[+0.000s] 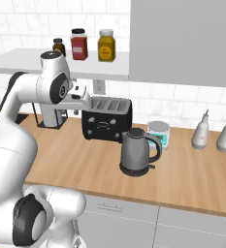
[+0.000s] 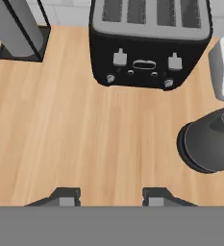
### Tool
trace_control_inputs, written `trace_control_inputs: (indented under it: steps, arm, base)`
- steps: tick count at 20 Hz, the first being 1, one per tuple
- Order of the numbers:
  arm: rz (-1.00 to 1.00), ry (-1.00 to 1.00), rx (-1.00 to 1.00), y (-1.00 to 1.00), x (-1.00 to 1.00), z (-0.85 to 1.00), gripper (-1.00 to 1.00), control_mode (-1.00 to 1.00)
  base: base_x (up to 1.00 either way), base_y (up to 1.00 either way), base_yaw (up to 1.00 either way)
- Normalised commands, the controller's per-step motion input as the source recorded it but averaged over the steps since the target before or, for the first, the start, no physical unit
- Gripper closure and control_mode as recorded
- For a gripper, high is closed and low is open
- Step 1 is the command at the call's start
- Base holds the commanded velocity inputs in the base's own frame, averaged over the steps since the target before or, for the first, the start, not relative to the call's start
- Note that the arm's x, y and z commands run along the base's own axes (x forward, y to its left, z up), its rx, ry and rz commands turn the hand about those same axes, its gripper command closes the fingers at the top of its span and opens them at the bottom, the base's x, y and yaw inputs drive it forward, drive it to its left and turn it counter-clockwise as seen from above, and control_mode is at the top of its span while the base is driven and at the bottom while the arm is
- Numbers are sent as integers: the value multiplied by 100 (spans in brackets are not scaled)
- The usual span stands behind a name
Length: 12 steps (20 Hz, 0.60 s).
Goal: Navigate to the dishwasher.
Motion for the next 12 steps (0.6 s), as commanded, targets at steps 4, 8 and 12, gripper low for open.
trace_control_inputs:
  steps: [4, 8, 12]
  arm:
    - [0, 0, 0, 0, -47, 0, -100, -100]
    - [0, -10, 0, 0, -100, 0, -100, -100]
    - [0, -18, 5, 0, -98, 1, -100, -100]
  base:
    - [0, 0, 0]
    - [0, 0, 0]
    - [0, 0, 0]
